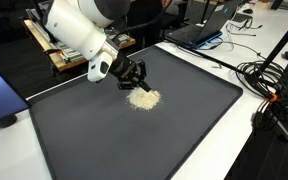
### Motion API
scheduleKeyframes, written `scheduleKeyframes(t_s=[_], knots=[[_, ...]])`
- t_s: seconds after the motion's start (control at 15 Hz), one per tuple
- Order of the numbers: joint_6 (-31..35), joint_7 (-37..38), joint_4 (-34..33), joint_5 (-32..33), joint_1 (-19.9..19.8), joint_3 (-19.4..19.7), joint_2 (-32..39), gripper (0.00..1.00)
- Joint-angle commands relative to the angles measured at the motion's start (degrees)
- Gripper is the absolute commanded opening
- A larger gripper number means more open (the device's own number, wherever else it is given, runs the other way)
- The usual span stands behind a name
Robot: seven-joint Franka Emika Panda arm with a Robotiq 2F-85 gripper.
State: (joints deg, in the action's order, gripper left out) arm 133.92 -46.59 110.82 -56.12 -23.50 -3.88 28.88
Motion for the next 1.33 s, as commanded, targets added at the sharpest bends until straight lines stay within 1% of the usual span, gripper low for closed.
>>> scheduleKeyframes(t_s=[0.0,0.13,0.2,0.47,0.6,0.87,1.13,1.27], knots=[[-0.95,-0.68,-0.09,-1.4,2.32,2.73,-0.05,0.13],[-0.95,-0.71,-0.08,-1.57,2.37,2.75,-0.09,0.13],[-2.32,-0.91,-1.08,-2.11,1.76,2.57,1.05,0.03],[-5.75,-1.43,-2.78,-3.93,0.77,3.83,4.07,0.03],[-6.99,-2.21,-3.49,-6.55,0.07,4.29,5.21,0.03],[-11.65,-3.66,-5.43,-12.1,-0.82,5.34,7.47,0.03],[-14.16,-3.23,-7.24,-14.12,-0.03,7.16,10.06,0.03],[-15.87,-4.52,-8.03,-16.74,-0.93,7.04,11.11,0.03]])
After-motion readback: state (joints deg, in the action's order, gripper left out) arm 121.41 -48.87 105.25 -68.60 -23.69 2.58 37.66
